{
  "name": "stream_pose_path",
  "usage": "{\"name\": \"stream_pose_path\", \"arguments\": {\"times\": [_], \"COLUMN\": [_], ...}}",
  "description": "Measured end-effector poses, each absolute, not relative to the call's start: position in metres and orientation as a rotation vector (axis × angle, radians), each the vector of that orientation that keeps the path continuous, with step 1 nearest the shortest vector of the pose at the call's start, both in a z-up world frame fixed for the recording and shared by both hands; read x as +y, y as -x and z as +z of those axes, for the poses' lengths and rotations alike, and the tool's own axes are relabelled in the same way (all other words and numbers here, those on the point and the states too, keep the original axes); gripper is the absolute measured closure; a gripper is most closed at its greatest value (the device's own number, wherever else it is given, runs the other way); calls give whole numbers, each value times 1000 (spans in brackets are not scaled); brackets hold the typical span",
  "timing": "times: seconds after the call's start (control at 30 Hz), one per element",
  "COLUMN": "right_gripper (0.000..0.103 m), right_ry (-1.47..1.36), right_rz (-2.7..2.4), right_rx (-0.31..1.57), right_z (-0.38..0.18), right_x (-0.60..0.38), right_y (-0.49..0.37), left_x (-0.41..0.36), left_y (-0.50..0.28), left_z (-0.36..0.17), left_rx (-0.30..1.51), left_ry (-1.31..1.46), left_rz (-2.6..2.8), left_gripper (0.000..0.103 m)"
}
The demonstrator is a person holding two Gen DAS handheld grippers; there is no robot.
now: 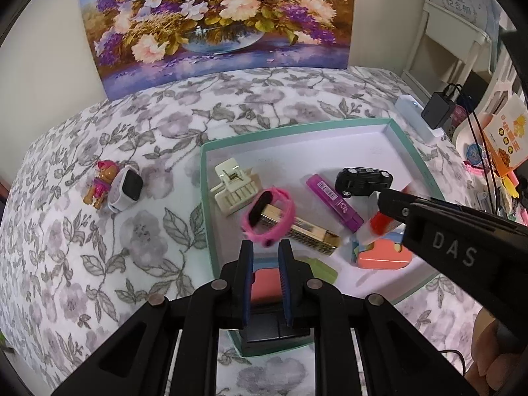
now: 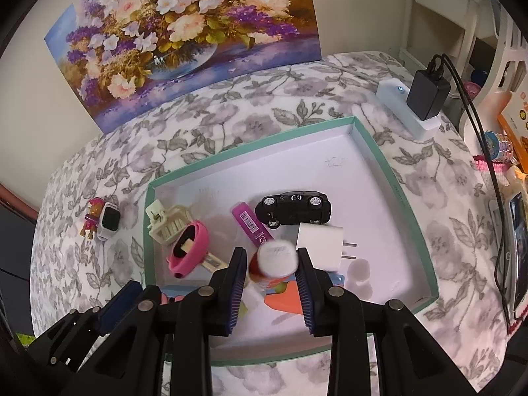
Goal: Organize rigid objects
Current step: 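Carry the glue stick and harmonica into the tray and release both, then move both open tools back toward the figurine and watch beside the tray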
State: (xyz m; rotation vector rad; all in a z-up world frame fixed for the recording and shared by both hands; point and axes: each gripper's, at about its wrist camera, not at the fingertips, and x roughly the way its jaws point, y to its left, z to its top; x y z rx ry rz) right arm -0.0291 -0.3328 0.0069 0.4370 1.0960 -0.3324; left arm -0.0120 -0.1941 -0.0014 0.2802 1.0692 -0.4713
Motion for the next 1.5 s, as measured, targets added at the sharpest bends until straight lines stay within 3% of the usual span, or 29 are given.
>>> {"name": "stream_pose_path", "arguments": {"times": [0.27, 0.33, 0.4, 0.47, 0.57, 0.8, 0.93, 1.07, 1.13, 1.27, 1.37, 1.5], "right_gripper": [70, 70, 67, 55, 51, 35, 27, 20, 18, 11, 0, 0], "right_ry": [-445, -438, -430, -420, -400, -345, -321, -309, -303, -275, -253, -213], "right_rz": [-341, -341, -339, -338, -337, -326, -320, -309, -304, -291, -287, -283], "right_rx": [1099, 1104, 1111, 1117, 1123, 1136, 1146, 1141, 1131, 1120, 1111, 1096], "right_z": [5, 4, 3, 1, 0, -4, -8, -11, -10, -11, -11, -9], "right_x": [-333, -332, -330, -327, -323, -308, -300, -294, -291, -282, -275, -265], "right_y": [29, 28, 27, 26, 24, 16, 12, 9, 8, 2, -3, -10], "left_x": [-174, -167, -160, -153, -142, -119, -105, -91, -83, -66, -52, -36], "left_y": [-4, -10, -15, -20, -26, -41, -51, -60, -65, -76, -84, -95], "left_z": [-4, -6, -9, -11, -15, -20, -22, -23, -23, -23, -22, -18], "left_rx": [1107, 1123, 1139, 1152, 1164, 1181, 1182, 1181, 1181, 1172, 1159, 1138], "left_ry": [-235, -216, -200, -188, -178, -143, -122, -98, -79, -54, -29, -3], "left_rz": [-408, -386, -360, -337, -305, -231, -194, -161, -144, -110, -75, -39], "left_gripper": [86, 82, 75, 71, 67, 41, 31, 30, 17, 16, 9, 8]}}
